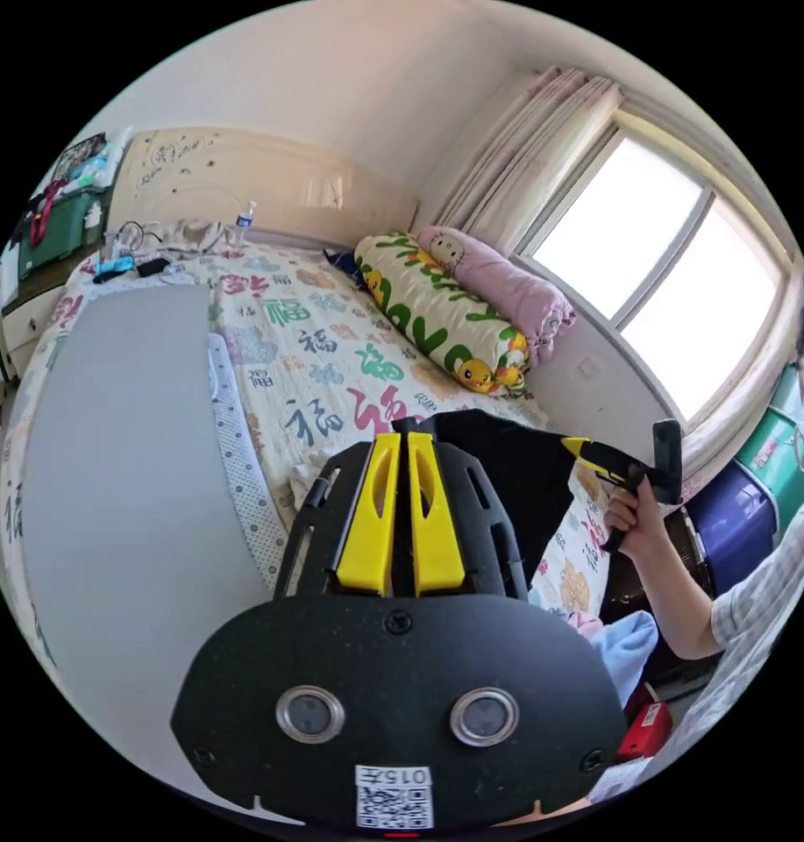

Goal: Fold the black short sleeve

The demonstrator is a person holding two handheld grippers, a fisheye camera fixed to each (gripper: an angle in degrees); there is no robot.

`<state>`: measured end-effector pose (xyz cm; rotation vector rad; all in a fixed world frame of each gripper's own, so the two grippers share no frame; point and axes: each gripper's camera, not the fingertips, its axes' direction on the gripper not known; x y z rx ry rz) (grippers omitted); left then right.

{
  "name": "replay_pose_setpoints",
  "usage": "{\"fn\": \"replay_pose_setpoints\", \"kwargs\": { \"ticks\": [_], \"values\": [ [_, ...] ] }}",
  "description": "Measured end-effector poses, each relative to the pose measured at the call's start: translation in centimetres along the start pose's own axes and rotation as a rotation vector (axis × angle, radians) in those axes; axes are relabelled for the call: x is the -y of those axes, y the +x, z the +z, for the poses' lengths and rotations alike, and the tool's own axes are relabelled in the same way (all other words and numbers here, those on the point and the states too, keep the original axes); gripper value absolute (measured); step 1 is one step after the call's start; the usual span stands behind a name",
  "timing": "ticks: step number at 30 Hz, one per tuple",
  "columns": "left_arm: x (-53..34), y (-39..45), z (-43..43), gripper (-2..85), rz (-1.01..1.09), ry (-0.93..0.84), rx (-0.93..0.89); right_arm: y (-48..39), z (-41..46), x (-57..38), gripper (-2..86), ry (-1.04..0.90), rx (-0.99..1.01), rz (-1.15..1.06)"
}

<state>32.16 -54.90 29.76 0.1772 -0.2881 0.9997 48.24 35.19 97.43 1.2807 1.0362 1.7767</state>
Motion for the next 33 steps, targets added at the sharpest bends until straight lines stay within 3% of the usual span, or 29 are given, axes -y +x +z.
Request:
{"fn": "replay_pose_setpoints", "kwargs": {
  "ticks": [7,12,18,26,33],
  "values": [
    [-7.3,-5.2,-22.4,-0.3,-0.047,0.193,0.128,-10.2,-13.8,5.2,-0.2,0.066,0.026,-0.119],
    [-15.1,-8.4,-38.8,-0.3,-0.02,0.221,0.238,-18.6,-19.1,6.3,-0.4,0.071,0.164,-0.114],
    [-26.4,-12.8,-52.5,-0.3,-0.053,0.137,0.207,-27.7,-24.3,4.0,-0.4,-0.053,0.248,-0.009],
    [-38.7,-17.3,-60.6,-0.3,-0.243,-0.018,0.056,-35.7,-35.2,4.0,-0.4,-0.261,0.105,0.224],
    [-43.3,-25.4,-54.4,-0.2,-0.313,-0.161,0.024,-38.0,-38.1,14.9,-0.4,-0.394,-0.041,0.21]
  ]
}}
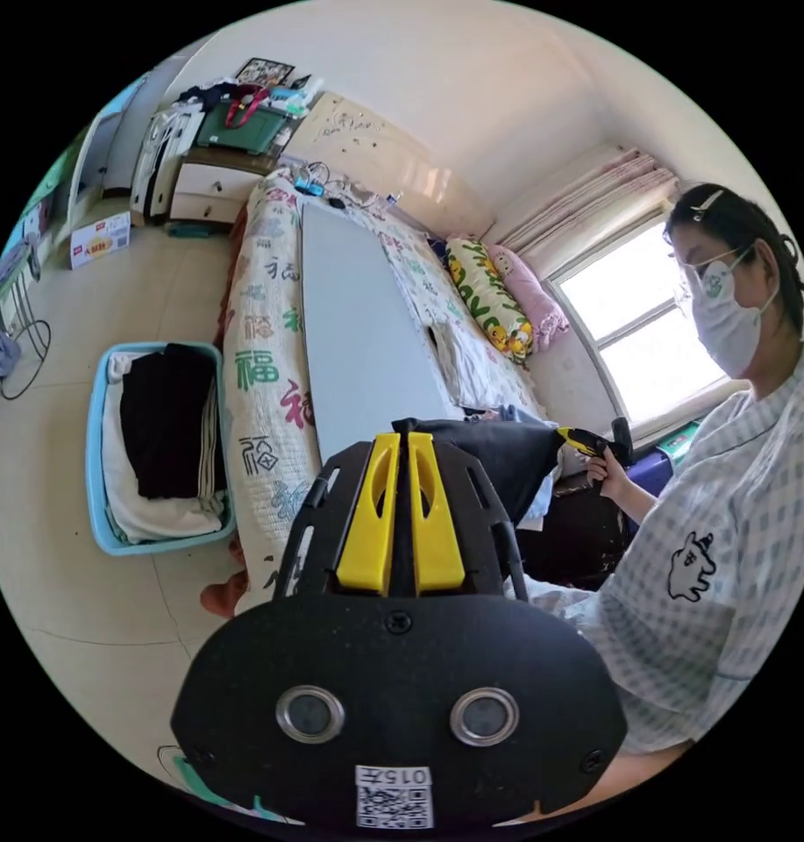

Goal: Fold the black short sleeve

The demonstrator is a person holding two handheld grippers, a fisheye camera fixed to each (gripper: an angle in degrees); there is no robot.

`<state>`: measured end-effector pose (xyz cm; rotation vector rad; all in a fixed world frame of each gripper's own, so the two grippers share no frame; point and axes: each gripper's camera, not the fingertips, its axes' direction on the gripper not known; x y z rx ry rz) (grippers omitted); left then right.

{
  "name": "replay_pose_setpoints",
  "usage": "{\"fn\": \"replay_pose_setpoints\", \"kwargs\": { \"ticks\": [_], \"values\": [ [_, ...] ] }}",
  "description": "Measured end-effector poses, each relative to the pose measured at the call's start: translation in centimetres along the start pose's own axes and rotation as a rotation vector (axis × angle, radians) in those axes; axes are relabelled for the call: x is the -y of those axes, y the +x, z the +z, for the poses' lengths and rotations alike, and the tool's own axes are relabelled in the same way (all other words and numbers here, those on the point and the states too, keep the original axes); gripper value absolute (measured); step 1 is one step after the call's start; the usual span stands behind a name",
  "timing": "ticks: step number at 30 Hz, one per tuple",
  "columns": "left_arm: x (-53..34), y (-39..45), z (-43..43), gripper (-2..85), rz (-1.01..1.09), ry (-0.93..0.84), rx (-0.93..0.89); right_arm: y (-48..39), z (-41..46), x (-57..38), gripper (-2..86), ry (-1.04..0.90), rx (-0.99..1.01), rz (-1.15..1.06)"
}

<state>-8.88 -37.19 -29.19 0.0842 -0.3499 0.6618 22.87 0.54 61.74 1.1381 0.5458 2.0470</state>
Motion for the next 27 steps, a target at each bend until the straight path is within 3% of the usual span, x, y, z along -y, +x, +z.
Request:
{"fn": "replay_pose_setpoints", "kwargs": {
  "ticks": [4,8,12,19,24,27],
  "values": [
    [1.3,-5.8,7.2,-0.2,-0.03,-0.035,0.045,0.5,2.0,9.4,-0.3,-0.054,-0.105,-0.005],
    [3.3,-12.2,15.9,-0.4,-0.136,-0.095,0.168,0.3,5.9,21.0,-0.7,-0.233,-0.307,0.009],
    [5.3,-13.2,16.9,-0.8,-0.152,-0.07,0.216,-6.5,-0.7,28.3,-0.9,-0.273,-0.473,0.02],
    [3.0,-4.4,18.1,-0.9,-0.144,-0.102,0.348,-28.1,-11.1,24.6,-0.6,-0.272,-0.746,-0.258],
    [-2.7,-3.0,25.0,-0.9,-0.559,-0.065,0.175,-39.6,-10.6,20.2,-0.7,-0.474,-0.939,-0.295],
    [-4.1,-3.2,28.2,-0.9,-0.653,-0.072,0.066,-44.7,-10.8,21.3,-0.9,-0.509,-1.111,-0.327]
  ]
}}
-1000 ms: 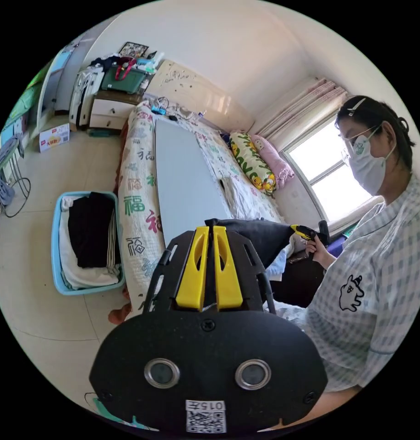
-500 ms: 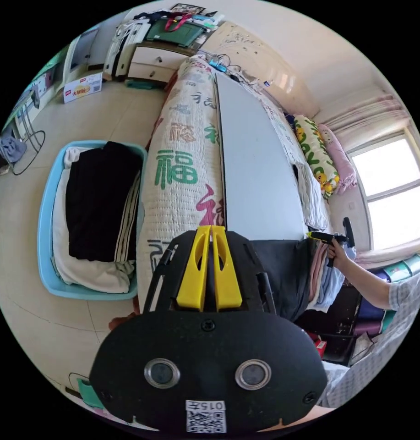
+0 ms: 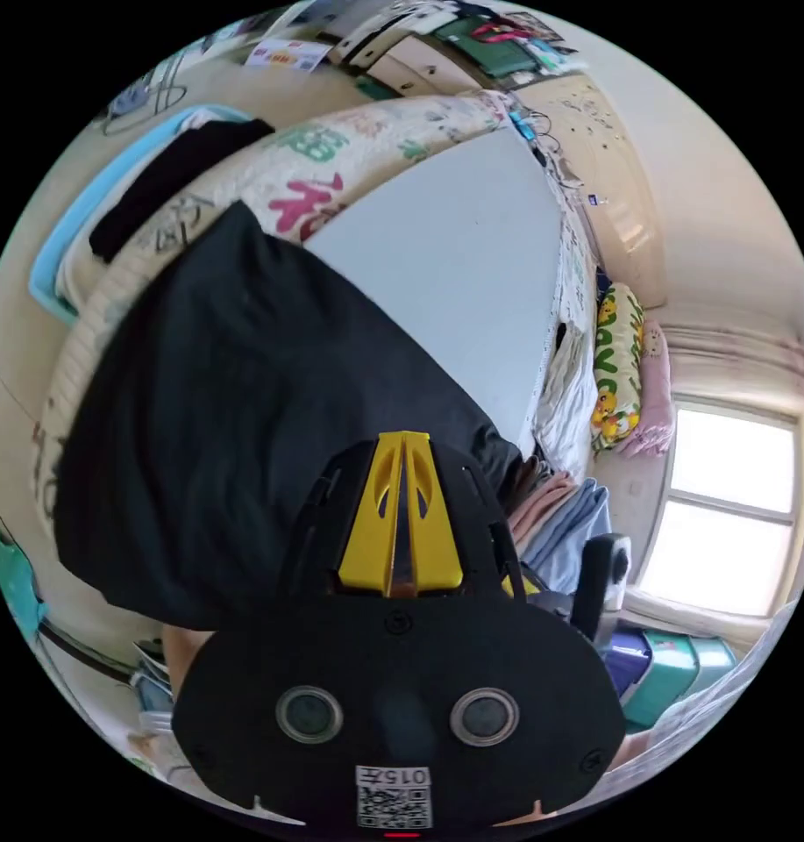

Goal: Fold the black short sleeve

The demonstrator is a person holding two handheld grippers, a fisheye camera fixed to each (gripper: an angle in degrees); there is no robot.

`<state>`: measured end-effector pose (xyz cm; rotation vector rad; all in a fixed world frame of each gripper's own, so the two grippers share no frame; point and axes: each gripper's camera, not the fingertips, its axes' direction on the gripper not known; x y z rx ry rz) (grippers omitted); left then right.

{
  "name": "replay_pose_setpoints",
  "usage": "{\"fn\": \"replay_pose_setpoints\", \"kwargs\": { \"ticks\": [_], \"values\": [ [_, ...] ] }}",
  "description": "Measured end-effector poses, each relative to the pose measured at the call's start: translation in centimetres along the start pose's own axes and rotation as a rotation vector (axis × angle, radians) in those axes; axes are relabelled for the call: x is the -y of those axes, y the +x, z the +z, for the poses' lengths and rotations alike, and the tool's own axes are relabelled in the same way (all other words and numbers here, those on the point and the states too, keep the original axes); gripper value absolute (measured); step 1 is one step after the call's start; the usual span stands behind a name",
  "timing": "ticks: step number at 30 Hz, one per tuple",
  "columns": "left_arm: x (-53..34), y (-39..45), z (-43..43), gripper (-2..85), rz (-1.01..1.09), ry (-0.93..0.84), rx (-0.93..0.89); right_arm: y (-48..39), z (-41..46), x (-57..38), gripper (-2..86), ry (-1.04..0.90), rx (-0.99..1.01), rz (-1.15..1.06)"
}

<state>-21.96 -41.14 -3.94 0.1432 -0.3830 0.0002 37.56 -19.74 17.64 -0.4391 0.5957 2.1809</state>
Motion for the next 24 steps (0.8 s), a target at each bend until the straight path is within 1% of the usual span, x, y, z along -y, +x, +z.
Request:
{"fn": "replay_pose_setpoints", "kwargs": {
  "ticks": [2,6,7,9,11,15,18,20,24],
  "values": [
    [0.4,0.3,0.8,-0.9,0.032,-0.003,-0.004,0.0,-3.4,0.5,-0.9,0.019,-0.013,-0.039],
    [2.0,-0.5,1.6,-1.0,0.037,-0.013,-0.12,1.5,-10.3,1.0,-0.8,0.0,-0.103,-0.04],
    [2.2,-0.6,1.7,-1.0,0.036,-0.019,-0.124,1.6,-11.2,0.9,-0.9,-0.006,-0.125,-0.039],
    [2.7,-0.4,2.1,-1.0,0.058,-0.031,-0.085,1.6,-14.4,0.8,-0.9,-0.031,-0.228,-0.052],
    [2.8,-0.2,2.4,-0.9,0.076,-0.038,-0.018,2.3,-16.7,0.7,-1.0,-0.049,-0.262,-0.045],
    [3.3,-1.0,3.2,-0.9,0.031,-0.052,-0.042,5.0,-21.6,0.0,-0.7,-0.061,-0.258,-0.035],
    [3.4,-0.9,3.5,-0.9,0.058,-0.055,0.0,6.5,-24.4,-0.8,-0.6,-0.06,-0.287,-0.043],
    [3.3,-1.3,3.6,-0.9,0.032,-0.049,-0.031,7.8,-26.0,-1.3,-0.6,-0.059,-0.282,-0.019],
    [3.2,-1.2,3.9,-0.9,0.017,-0.044,-0.025,10.3,-28.9,-2.4,-0.6,-0.07,-0.279,-0.054]
  ]
}}
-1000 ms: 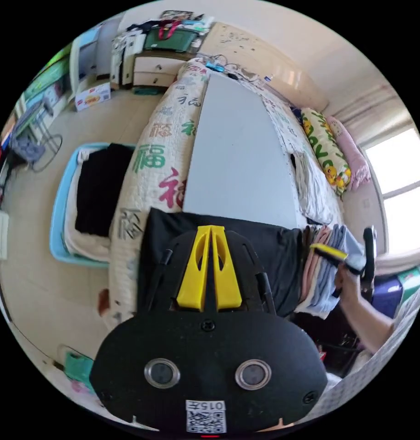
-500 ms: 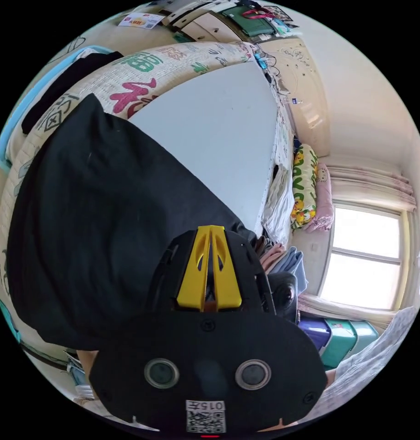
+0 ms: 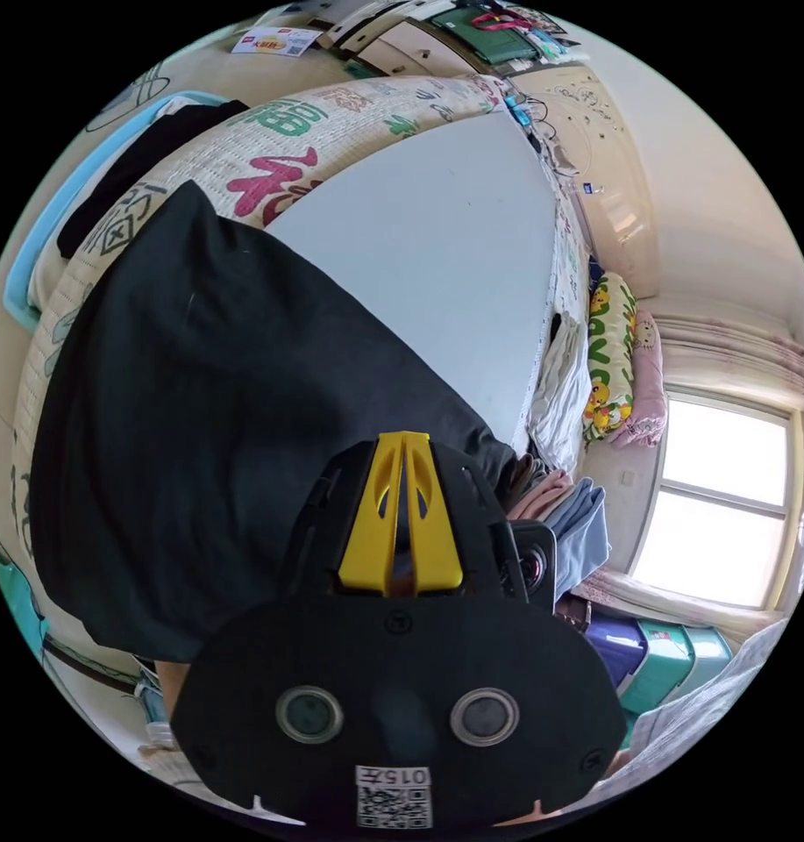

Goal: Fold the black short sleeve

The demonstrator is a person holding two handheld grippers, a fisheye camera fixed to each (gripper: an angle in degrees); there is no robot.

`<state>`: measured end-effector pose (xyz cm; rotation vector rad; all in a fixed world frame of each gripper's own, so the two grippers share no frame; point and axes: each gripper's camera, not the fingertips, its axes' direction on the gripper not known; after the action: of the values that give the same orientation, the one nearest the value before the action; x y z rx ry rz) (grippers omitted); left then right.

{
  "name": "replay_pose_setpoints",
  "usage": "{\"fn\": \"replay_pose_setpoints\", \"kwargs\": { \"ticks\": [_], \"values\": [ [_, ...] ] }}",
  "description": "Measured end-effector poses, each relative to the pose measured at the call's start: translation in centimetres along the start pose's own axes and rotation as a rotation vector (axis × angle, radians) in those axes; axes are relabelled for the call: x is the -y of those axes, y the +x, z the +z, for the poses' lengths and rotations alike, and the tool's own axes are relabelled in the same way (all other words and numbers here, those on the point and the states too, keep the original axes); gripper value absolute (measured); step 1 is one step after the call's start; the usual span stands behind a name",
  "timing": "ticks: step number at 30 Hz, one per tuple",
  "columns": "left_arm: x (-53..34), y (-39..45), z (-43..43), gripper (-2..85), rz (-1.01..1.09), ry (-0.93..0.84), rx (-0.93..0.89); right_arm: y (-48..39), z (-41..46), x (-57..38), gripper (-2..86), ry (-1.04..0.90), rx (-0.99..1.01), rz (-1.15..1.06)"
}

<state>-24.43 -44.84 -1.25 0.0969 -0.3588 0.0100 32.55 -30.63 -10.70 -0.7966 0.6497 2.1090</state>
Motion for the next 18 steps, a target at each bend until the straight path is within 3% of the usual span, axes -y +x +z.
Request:
{"fn": "replay_pose_setpoints", "kwargs": {
  "ticks": [18],
  "values": [
    [-0.6,2.8,1.6,-0.9,0.071,-0.017,0.05,10.6,-1.1,-7.0,-0.5,0.007,0.109,0.078]
  ]
}}
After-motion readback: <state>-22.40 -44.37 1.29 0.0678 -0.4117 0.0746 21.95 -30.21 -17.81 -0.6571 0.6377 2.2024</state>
